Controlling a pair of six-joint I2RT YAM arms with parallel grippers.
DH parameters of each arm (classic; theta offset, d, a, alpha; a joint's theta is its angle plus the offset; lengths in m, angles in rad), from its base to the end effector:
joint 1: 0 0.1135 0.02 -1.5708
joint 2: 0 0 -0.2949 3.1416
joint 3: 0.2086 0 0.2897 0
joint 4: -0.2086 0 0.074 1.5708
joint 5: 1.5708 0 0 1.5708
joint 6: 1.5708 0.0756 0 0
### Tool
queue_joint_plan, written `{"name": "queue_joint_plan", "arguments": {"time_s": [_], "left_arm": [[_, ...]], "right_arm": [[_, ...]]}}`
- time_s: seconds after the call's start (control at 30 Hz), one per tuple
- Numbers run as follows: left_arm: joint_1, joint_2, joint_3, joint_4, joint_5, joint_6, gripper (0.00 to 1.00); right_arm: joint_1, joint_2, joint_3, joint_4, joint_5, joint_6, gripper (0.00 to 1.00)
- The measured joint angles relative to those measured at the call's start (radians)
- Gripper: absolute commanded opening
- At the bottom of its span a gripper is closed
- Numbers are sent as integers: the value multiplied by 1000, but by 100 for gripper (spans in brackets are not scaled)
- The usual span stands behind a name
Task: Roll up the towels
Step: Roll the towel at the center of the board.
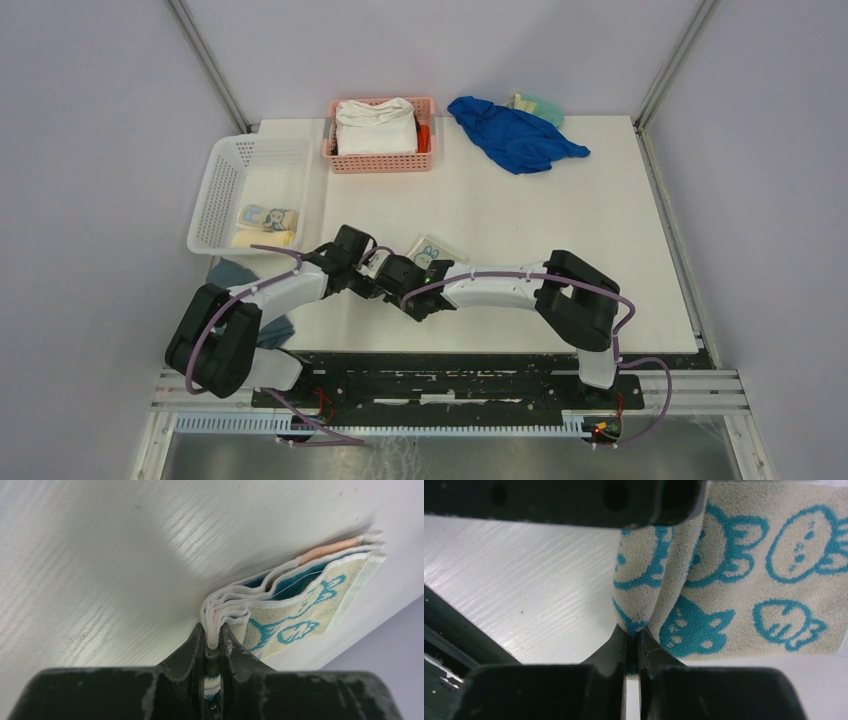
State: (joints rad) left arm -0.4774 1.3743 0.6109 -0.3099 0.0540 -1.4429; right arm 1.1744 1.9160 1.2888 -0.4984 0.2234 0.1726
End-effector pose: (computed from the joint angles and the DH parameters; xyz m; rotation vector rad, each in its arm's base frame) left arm 0.2468 -0.1323 0.1188 -1.2973 2.5171 -0.6331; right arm 0.1885 0.4069 0.1399 -1.2152 2.3600 0.1420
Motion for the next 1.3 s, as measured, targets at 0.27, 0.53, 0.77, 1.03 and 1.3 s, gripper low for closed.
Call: {"name": "queue_joint_plan", "arguments": {"time_s": [0.27,0.53,0.77,1.03,1.3], "left_arm": [[27,-136,-97,14,-2,-8,49],[81,-369,-198,54,-28,15,73],[90,-471,-303,140,-15,40,74],[90,-381,-334,278,55,97,74],[92,-169,-314,470,147,166,69]], "right_arm": [[-84,0,0,35,-352,-51,2],[-361,7,-62,219,-912,61,1],[-490,116,-230,562,-1154,341,1],[-555,202,-275,777,-1263,551,1],[-568,240,-278,836,-1301,615,1]]}}
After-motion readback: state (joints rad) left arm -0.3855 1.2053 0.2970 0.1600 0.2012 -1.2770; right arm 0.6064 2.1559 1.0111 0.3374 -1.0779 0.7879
